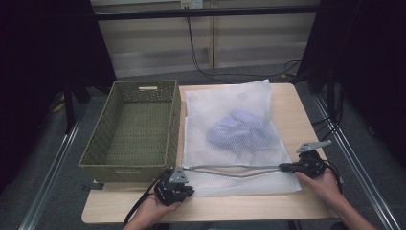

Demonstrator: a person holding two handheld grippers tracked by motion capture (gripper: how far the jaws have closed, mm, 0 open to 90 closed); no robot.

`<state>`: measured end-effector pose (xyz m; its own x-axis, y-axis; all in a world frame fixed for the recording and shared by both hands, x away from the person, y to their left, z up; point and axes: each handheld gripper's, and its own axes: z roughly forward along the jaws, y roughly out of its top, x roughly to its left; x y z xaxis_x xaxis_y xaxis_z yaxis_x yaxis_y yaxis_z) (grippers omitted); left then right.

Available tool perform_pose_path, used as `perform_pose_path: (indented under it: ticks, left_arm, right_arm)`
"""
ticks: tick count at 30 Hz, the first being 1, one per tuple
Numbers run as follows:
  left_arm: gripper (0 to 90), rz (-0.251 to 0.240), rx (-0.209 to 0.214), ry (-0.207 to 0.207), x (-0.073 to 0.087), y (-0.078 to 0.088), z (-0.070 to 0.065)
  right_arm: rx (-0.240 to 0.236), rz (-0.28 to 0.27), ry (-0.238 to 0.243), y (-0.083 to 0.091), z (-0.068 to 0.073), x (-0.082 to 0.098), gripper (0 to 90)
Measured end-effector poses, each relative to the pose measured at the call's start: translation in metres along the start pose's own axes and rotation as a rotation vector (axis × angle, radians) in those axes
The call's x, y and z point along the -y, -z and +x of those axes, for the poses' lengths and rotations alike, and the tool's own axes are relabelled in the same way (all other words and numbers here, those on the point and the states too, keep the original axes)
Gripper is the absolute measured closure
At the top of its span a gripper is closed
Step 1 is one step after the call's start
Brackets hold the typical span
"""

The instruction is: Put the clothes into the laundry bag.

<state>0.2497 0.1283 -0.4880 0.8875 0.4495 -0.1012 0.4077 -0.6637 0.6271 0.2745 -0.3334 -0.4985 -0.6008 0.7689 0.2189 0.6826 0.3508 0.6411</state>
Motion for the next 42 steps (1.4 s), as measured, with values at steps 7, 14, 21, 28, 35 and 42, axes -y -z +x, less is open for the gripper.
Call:
perform_pose_path:
  ticks: [7, 14, 21, 28, 35, 42]
  left_arm:
    - [83.6, 0.049, 0.005, -0.056, 0.001, 0.004, 0.004]
    - [75.1, -0.027, 0.010, -0.036, 0.000, 0.007, -0.002]
    - [62.0, -0.192, 0.024, 0.008, -0.004, 0.028, -0.010]
    - [43.1, -0.302, -0.025, 0.052, 0.004, 0.050, -0.019]
    - [22.2, -0.348, -0.120, 0.061, 0.014, 0.064, -0.027]
    - [17.0, -0.377, -0.131, 0.076, 0.024, 0.076, -0.028]
  right_arm:
    - [0.006, -0.003, -0.024, 0.000, 0.000, 0.000, 90.0]
    - [-0.062, -0.074, -0.017, 0.004, 0.002, -0.002, 83.2]
    - [-0.105, -0.204, 0.003, 0.021, 0.012, -0.003, 69.0]
    - [-0.117, -0.314, -0.001, 0.039, 0.022, 0.002, 55.7]
    - [-0.128, -0.367, -0.028, 0.055, 0.027, 0.013, 47.5]
    - [-0.130, -0.385, -0.025, 0.072, 0.042, 0.030, 44.5]
